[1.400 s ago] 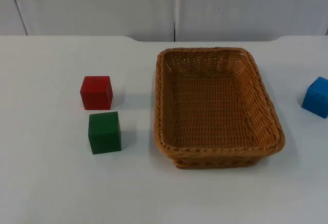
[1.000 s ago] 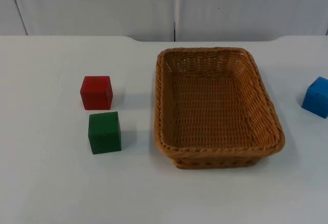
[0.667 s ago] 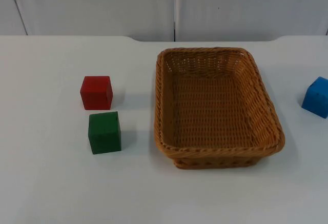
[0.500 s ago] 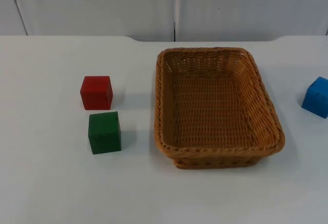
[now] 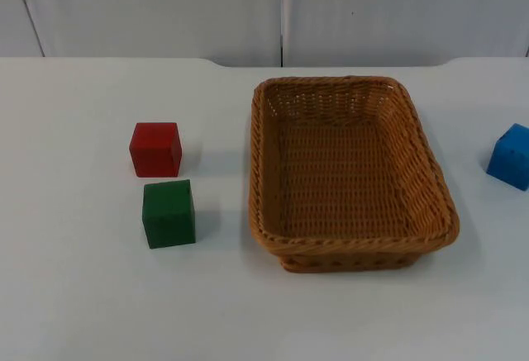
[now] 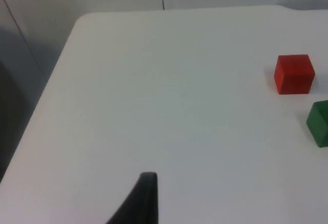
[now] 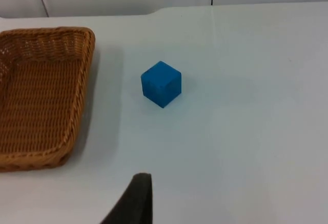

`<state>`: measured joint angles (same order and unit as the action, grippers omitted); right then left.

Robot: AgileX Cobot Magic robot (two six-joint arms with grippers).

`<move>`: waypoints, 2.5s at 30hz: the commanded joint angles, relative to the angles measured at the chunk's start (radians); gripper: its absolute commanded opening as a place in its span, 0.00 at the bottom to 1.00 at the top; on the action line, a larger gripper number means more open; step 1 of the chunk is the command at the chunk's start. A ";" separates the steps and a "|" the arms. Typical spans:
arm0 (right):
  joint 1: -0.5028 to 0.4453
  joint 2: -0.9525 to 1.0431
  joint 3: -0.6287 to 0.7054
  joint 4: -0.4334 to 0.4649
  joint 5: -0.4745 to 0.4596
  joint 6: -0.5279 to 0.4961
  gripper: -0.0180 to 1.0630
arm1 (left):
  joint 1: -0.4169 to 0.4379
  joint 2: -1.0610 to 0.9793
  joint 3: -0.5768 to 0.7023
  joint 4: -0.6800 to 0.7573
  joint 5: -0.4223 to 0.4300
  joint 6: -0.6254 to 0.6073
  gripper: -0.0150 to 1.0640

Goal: Pick up one cube with each hand and place exactly two cubes into the same basket, leaving the remaining cube outside.

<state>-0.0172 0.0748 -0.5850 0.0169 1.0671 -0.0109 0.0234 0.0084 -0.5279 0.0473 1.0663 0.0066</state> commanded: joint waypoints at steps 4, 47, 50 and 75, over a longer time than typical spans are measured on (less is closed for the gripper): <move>0.003 0.029 -0.029 0.011 -0.034 -0.007 0.93 | 0.001 0.026 -0.006 -0.021 -0.029 0.000 0.99; 0.003 0.909 -0.528 0.011 -0.177 -0.069 0.93 | 0.001 0.926 -0.432 -0.283 -0.163 0.179 0.99; 0.003 0.962 -0.564 0.011 -0.184 -0.114 0.93 | 0.001 1.017 -0.456 -0.319 -0.173 0.218 0.99; 0.003 1.438 -0.784 0.110 -0.170 -0.385 0.90 | 0.001 1.537 -0.713 -0.437 -0.216 0.354 0.99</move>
<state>-0.0172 1.5025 -1.3615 0.1063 0.8949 -0.3669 0.0234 1.5392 -1.2310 -0.3650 0.8563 0.3441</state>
